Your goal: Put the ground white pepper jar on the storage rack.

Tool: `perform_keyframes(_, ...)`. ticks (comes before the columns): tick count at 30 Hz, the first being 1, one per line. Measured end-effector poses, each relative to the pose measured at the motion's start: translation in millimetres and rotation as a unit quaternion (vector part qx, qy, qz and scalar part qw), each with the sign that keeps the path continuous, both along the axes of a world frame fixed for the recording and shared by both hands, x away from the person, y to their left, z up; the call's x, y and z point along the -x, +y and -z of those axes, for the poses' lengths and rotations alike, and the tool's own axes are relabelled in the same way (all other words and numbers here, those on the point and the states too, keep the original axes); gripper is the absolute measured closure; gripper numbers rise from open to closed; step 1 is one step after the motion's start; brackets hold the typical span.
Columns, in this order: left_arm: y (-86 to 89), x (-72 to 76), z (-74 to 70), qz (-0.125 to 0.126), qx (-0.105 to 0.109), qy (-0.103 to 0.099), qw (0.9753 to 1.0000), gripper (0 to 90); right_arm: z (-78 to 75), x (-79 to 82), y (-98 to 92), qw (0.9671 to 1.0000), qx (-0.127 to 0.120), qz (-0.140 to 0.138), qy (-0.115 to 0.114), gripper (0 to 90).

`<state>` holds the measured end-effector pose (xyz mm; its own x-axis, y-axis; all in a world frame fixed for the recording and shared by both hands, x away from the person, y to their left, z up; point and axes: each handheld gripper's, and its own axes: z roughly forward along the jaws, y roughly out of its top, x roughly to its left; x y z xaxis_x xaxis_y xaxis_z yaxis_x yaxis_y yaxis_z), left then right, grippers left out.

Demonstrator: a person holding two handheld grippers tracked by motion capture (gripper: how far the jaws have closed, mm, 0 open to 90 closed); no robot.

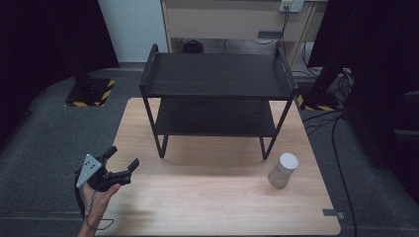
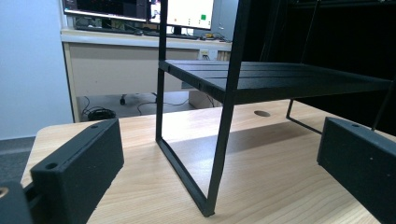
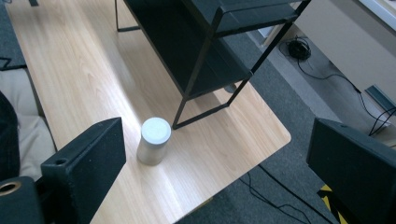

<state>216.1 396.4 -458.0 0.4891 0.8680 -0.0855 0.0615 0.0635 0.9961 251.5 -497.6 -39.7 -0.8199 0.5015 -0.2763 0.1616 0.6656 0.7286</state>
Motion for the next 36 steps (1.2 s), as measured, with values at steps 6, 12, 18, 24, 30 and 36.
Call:
perform_keyframes(6,-0.3,1.2,-0.4,0.001,-0.001,-0.003,1.0,0.0,6.7,-10.6,10.6,0.9998,0.01,-0.007,0.013,4.1)
perform_keyframes(12,-0.4,2.0,-0.2,0.0,-0.001,-0.002,1.0,0.0,20.9,-26.6,22.9,0.9993,0.016,-0.019,0.028,3.5)
perform_keyframes(18,-0.3,2.5,-0.4,0.0,-0.004,-0.001,1.0,0.0,44.0,-49.9,37.9,0.9975,0.024,-0.04,0.053,3.8)
perform_keyframes(24,1.4,4.2,-0.3,-0.001,-0.004,-0.003,1.0,0.0,70.2,-75.7,53.3,0.9941,0.034,-0.059,0.085,3.3)
perform_keyframes(30,1.0,3.7,0.2,-0.003,-0.003,-0.001,1.0,0.0,98.4,-92.2,64.9,0.992,0.041,-0.067,0.099,3.9)
perform_keyframes(36,-0.1,3.3,-0.9,0.002,-0.01,0.0,0.9999,0.0,123.7,-108.8,77.0,0.9886,0.047,-0.08,0.119,4.4)
